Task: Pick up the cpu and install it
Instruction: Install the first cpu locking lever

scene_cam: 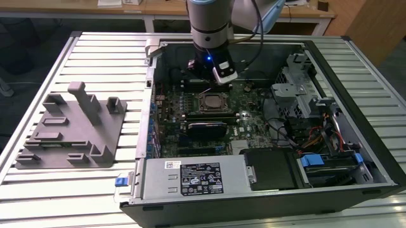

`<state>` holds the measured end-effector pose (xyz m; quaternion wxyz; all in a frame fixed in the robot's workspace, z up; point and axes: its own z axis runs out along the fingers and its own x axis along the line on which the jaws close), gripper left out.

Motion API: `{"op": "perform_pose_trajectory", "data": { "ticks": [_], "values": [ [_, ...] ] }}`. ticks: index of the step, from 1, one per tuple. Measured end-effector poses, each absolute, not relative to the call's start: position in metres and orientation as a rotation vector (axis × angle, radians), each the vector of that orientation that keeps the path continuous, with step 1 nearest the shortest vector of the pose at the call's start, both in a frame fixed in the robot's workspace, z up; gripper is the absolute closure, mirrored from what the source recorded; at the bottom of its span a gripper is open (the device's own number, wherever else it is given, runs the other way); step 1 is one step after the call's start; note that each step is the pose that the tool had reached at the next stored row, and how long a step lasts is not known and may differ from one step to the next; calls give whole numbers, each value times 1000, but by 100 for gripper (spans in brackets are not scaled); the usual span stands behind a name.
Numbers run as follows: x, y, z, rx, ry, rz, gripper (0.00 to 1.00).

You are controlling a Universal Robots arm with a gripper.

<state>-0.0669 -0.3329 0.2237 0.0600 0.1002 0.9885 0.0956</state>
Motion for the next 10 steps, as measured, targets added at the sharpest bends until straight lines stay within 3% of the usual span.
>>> {"op": "perform_pose_trajectory", "data": {
  "ticks": [10],
  "values": [
    [-69,-333,219,342,2969,316,89]
  ]
}}
